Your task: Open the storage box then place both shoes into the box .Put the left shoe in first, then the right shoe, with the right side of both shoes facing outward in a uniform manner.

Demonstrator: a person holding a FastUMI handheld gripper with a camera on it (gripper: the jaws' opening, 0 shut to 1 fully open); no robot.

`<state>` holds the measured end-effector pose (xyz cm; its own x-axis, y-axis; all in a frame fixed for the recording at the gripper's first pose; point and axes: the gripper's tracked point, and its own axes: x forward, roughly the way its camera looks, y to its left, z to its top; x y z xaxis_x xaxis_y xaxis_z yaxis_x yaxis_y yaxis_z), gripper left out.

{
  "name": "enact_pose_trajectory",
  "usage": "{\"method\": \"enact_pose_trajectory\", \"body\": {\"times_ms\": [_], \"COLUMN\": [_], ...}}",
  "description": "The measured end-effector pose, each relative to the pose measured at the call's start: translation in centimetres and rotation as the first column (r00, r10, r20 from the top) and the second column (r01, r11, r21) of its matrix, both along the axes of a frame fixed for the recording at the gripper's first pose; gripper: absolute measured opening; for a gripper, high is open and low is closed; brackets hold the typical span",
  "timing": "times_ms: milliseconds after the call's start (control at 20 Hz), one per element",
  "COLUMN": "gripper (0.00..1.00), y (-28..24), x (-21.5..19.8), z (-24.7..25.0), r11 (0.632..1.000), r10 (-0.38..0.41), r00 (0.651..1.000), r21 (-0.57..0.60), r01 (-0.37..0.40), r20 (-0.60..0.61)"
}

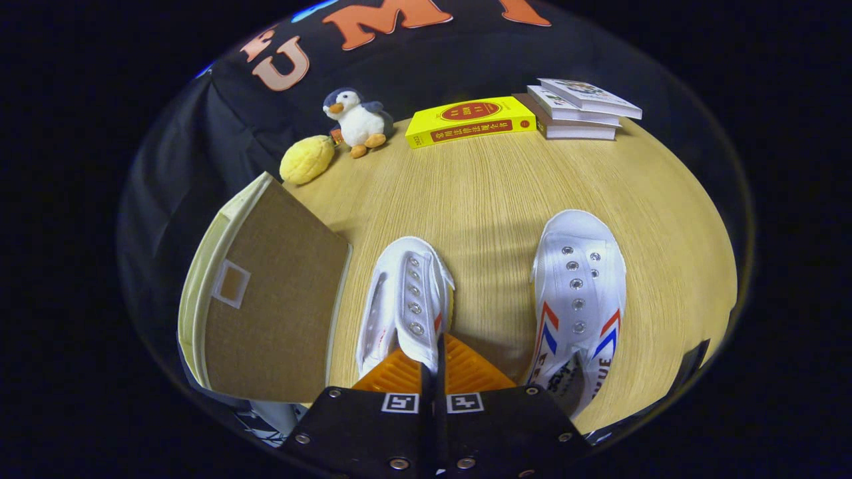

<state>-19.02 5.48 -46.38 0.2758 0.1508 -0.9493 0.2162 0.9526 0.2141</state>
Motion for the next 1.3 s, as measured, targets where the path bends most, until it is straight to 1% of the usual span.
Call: {"method": "enact_pose_trajectory", "body": {"times_ms": [100,200,300,450,600,750,1000,1300], "gripper": [0.01,0.01,0.01,0.01,0.01,0.01,0.01,0.01], "y": [0.6,0.9,1.5,2.2,2.5,2.9,3.0,5.1], "x": [0.3,0.7,1.3,1.5,2.3,3.6,6.2,10.0], "z": [0.4,0.8,1.3,1.7,2.8,4.7,8.2,14.8], "r11": [0.999,0.997,0.996,0.995,0.992,0.99,0.98,0.967], "r10": [-0.031,-0.05,-0.055,-0.032,-0.053,-0.056,-0.108,-0.112], "r00": [1.0,0.999,0.998,0.999,0.997,0.993,0.977,0.943], "r21": [0.04,0.054,0.072,0.096,0.114,0.133,0.187,0.254], "r01": [0.031,0.05,0.054,0.029,0.046,0.042,0.072,0.031], "r20": [-0.004,0.0,0.019,0.024,0.052,0.103,0.186,0.312]}}
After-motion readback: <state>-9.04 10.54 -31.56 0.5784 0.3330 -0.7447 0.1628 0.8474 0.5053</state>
